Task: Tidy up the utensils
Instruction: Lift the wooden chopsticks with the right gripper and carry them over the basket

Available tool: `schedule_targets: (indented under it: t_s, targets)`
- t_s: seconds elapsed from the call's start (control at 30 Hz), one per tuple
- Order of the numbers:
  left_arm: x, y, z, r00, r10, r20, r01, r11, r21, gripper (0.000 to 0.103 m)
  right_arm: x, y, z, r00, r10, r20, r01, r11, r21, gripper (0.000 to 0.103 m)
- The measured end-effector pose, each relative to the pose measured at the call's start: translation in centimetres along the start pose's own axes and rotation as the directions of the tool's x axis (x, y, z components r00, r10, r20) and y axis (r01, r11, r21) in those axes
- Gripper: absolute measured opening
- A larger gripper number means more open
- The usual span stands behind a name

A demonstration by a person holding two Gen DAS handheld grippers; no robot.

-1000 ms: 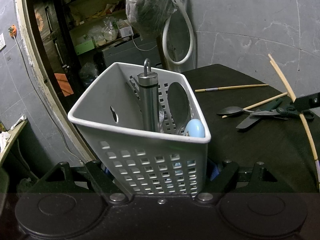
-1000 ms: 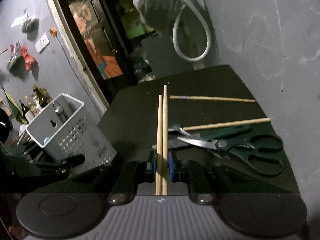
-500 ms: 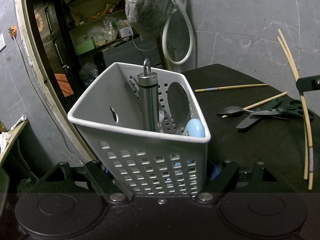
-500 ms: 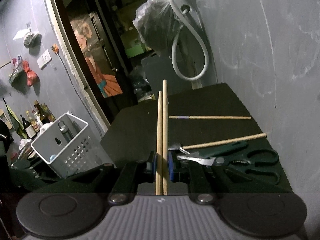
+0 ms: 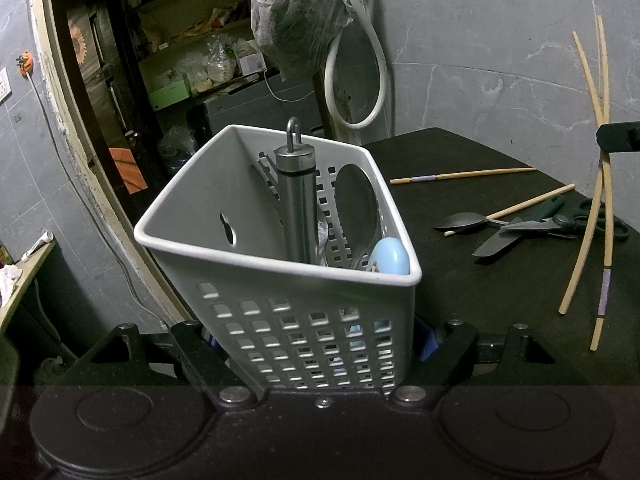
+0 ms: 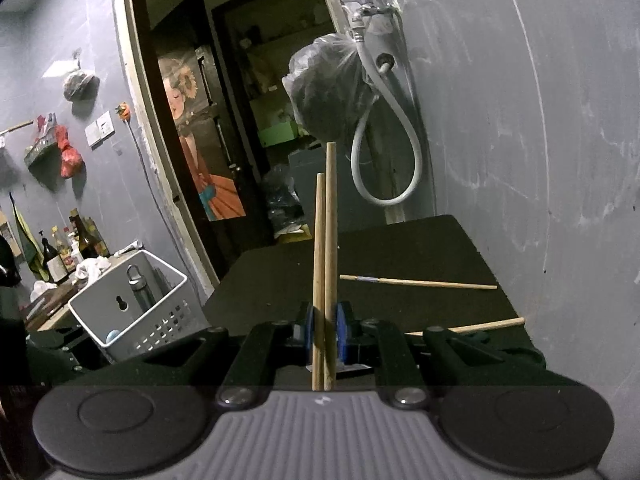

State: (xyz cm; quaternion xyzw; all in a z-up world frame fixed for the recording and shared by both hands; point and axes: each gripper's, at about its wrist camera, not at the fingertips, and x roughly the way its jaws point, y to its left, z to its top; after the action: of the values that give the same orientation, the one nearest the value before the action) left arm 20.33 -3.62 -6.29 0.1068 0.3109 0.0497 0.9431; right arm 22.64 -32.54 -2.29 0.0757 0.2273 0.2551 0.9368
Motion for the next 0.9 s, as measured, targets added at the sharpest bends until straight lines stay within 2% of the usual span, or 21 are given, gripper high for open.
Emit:
schedule_targets:
  t_s: [0.57,0.77,0.9]
  targets:
    - [0.0,0.0,0.0,1.0,0.0,0.0,0.0,1.0,0.0,0.085,-0.7,1.2,1.4,0.999,0.035,0.023,-0.034,0.998,-0.045,0.014]
    - [0.0,-0.1,0.0,1.0,0.0,0.0,0.0,1.0,0.0,0.085,-1.3,2.7,4.6,0.992,0.092,0.082,-0.085,0.992,-0.09,0.014]
    - [0.0,0.0,0.0,1.0,0.001,0.0,-0.001,1.0,-0.001,0.085,-1.6,4.5,7.7,0.974,0.18,0.137,-0.162,0.978,-0.135,0.014]
